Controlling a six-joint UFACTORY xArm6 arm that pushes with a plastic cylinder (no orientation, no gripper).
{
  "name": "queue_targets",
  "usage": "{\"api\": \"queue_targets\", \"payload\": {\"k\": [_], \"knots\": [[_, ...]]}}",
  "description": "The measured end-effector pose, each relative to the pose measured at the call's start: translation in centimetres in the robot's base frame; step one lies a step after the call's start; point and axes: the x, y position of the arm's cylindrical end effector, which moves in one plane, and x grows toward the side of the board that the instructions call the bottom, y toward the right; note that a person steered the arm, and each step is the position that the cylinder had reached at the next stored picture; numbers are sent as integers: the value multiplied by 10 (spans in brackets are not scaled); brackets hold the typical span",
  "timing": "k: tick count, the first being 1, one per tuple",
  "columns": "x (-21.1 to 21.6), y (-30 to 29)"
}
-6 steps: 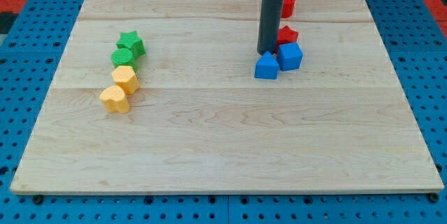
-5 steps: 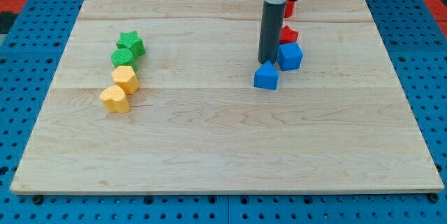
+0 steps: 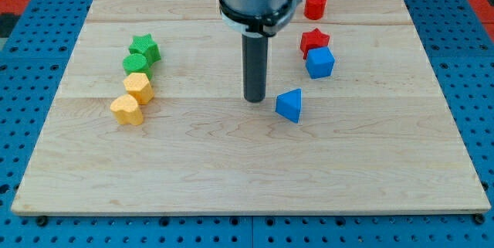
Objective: Move the blue triangle slightly to the right side of the board
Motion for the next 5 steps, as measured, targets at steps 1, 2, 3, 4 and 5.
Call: {"api": "queue_targets", "payload": {"k": [1, 2, 3, 4, 5], "knots": [[4, 23], [6, 45], [10, 46], [10, 47], [10, 47]]}}
